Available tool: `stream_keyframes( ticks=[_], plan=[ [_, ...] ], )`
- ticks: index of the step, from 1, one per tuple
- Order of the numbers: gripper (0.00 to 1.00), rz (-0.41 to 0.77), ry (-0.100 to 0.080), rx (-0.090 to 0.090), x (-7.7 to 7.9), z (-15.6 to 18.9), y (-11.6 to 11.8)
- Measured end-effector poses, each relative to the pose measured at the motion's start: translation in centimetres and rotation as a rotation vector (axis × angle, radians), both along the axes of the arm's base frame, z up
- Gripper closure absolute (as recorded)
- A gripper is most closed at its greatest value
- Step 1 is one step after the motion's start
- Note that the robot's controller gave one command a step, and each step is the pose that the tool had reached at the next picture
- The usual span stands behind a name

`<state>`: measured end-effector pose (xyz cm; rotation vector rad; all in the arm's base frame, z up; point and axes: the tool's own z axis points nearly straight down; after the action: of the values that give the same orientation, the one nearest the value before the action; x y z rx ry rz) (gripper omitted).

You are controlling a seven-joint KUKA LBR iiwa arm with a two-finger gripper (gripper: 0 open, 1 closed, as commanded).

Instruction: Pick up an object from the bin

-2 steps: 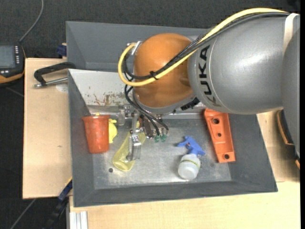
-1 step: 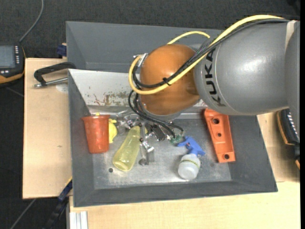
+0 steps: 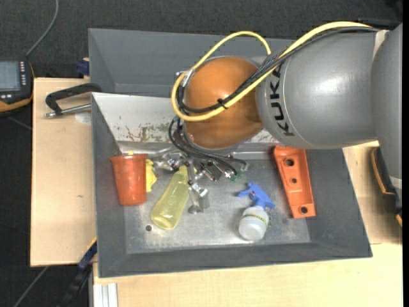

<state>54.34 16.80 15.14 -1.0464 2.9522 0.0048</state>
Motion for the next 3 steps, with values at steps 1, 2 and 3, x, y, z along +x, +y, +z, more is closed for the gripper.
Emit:
stream_keyframes(
  ticks=[1,2,3],
  plan=[
    [0.0,0.266,0.002,-0.004,0.9,-4.9,-1.6],
    [1.0,0.383,-0.003,-0.001,1.8,-8.1,-2.1],
    [1.0,0.383,-0.003,0.0,1.8,-8.1,-2.1]
  ],
)
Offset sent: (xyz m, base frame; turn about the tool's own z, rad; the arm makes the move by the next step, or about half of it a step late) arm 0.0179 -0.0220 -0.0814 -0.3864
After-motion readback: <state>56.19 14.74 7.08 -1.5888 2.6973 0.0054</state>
